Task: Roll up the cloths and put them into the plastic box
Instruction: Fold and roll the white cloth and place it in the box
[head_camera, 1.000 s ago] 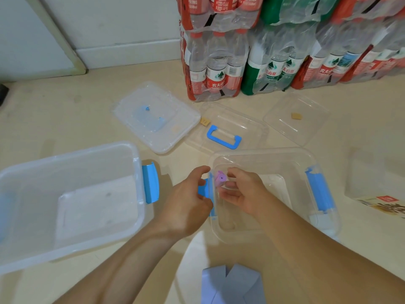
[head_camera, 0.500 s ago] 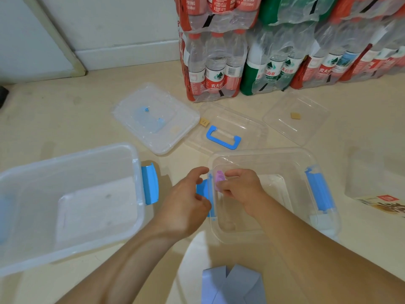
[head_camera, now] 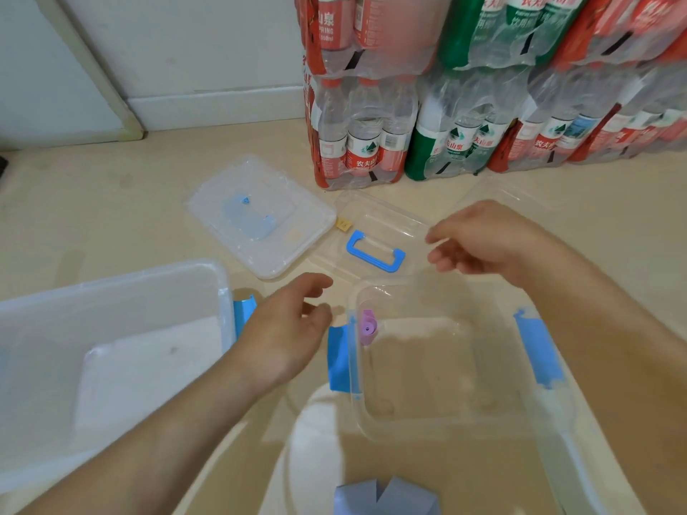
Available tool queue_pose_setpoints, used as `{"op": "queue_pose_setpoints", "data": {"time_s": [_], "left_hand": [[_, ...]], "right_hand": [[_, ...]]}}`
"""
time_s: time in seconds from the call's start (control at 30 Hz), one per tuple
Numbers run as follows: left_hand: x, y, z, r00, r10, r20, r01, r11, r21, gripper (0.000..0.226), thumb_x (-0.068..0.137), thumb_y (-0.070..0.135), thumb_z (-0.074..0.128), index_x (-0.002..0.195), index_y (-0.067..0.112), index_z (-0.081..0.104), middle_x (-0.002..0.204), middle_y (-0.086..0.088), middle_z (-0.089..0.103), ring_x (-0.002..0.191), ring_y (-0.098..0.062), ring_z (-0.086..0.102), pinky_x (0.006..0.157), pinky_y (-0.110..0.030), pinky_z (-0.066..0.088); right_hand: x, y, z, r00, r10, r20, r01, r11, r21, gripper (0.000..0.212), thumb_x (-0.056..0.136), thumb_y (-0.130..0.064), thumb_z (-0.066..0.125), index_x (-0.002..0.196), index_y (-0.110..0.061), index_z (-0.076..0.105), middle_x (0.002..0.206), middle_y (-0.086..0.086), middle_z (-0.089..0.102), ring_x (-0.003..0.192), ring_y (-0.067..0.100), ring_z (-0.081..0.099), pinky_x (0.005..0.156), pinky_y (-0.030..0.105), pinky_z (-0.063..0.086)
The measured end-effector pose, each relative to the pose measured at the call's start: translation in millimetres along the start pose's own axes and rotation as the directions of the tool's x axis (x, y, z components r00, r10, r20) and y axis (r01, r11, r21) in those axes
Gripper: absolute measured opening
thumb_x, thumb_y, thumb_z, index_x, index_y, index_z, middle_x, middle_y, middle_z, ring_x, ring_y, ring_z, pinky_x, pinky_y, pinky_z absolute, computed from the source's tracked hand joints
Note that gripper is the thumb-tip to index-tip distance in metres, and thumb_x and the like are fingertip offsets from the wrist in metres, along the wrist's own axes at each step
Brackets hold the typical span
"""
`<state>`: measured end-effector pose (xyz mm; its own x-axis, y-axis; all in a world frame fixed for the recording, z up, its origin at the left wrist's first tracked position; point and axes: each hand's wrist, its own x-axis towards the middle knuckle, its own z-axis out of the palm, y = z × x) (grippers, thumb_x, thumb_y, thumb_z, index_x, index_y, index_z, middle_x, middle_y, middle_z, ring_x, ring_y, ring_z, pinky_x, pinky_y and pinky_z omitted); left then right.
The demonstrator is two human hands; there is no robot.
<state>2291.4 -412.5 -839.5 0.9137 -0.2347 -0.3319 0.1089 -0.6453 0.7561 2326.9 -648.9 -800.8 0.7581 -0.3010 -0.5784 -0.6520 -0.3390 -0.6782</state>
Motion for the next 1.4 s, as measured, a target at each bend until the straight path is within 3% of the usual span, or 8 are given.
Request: {"op": "queue_pose_setpoints", "data": {"time_s": [0.17,0.43,0.63,0.83,0.97,1.07,1.23,1.4], "left_hand": [[71,6,-23,0.993,-0.004,0.120,-0.045,0.912,0.408,0.046,0.091,0.006,0.037,0.130,0.023,0.054,0.138,0.000,0.053,0.124,-0.018,0.051,0.101,-0.024,0.037],[136,-19,10,0.889,-0.315,0.332,-0.022,0.695,0.719,0.046,0.093,0.009,0.043,0.139,0.008,0.043,0.143,-0.010,0.045,0.130,-0.026,0.045,0.105,-0.031,0.038],[153,-38,2,0.946,-0.309,0.102,0.091,0.552,0.829,0.054,0.088,0.020,0.047,0.135,0.001,0.030,0.137,-0.015,0.039,0.125,-0.034,0.043,0.098,-0.037,0.039],[170,-25,13,0.943,-0.315,0.109,0.295,0.941,0.167,0.064,0.086,0.010,0.055,0.143,0.008,0.027,0.143,-0.010,0.041,0.124,-0.028,0.045,0.091,-0.028,0.039],[176,-26,18,0.924,-0.379,0.051,0.380,0.892,-0.245,0.065,0.079,0.012,0.062,0.140,0.013,0.039,0.137,-0.007,0.046,0.110,-0.025,0.053,0.099,-0.035,0.045],[174,-26,10,0.946,-0.321,-0.034,0.296,0.906,-0.301,0.017,0.074,0.016,0.059,0.092,0.015,0.058,0.096,-0.006,0.051,0.085,-0.023,0.050,0.085,-0.031,0.043],[159,-2,0,0.939,-0.295,-0.178,0.182,0.864,-0.470,0.014,0.083,0.011,0.060,0.070,0.006,0.059,0.071,-0.010,0.050,0.065,-0.021,0.050,0.081,-0.033,0.052],[110,45,-24,0.934,-0.305,-0.189,0.043,0.618,-0.785,0.011,0.086,0.015,0.067,0.079,0.009,0.063,0.075,-0.005,0.060,0.062,-0.012,0.058,0.064,-0.020,0.056]], "right_hand": [[46,-1,-12,0.998,0.019,-0.057,-0.023,0.997,-0.079,0.027,0.090,-0.019,0.057,0.114,-0.008,0.061,0.107,0.013,0.067,0.088,0.023,0.059,0.084,0.037,0.051],[100,33,1,0.977,0.207,0.051,-0.161,0.873,-0.460,0.050,0.092,-0.029,0.050,0.140,-0.029,0.039,0.127,0.007,0.050,0.105,0.027,0.057,0.090,0.038,0.048],[120,38,9,0.978,0.185,0.092,-0.115,0.858,-0.501,0.041,0.093,-0.020,0.047,0.134,-0.023,0.049,0.120,0.007,0.049,0.107,0.029,0.054,0.089,0.039,0.051],[121,45,5,0.971,0.229,0.062,-0.206,0.944,-0.259,0.026,0.090,-0.019,0.053,0.115,-0.014,0.057,0.106,0.009,0.052,0.086,0.025,0.051,0.077,0.036,0.049],[119,46,-3,0.968,0.249,0.025,-0.250,0.964,0.084,0.027,0.087,-0.018,0.055,0.114,-0.017,0.056,0.098,0.006,0.048,0.074,0.025,0.047,0.070,0.033,0.044],[120,40,-15,0.979,0.183,-0.087,-0.156,0.956,0.247,0.028,0.088,-0.013,0.055,0.116,-0.015,0.058,0.105,0.005,0.054,0.080,0.023,0.055,0.058,0.026,0.036],[114,19,-30,0.956,0.037,-0.291,0.038,0.968,0.249,0.032,0.078,-0.006,0.071,0.109,0.001,0.064,0.098,0.012,0.061,0.076,0.023,0.056,0.065,0.032,0.045],[68,-1,-69,0.965,-0.051,-0.256,0.108,0.970,0.217,0.035,0.075,0.003,0.072,0.107,-0.003,0.058,0.101,0.014,0.062,0.084,0.025,0.060,0.072,0.035,0.051]]}}
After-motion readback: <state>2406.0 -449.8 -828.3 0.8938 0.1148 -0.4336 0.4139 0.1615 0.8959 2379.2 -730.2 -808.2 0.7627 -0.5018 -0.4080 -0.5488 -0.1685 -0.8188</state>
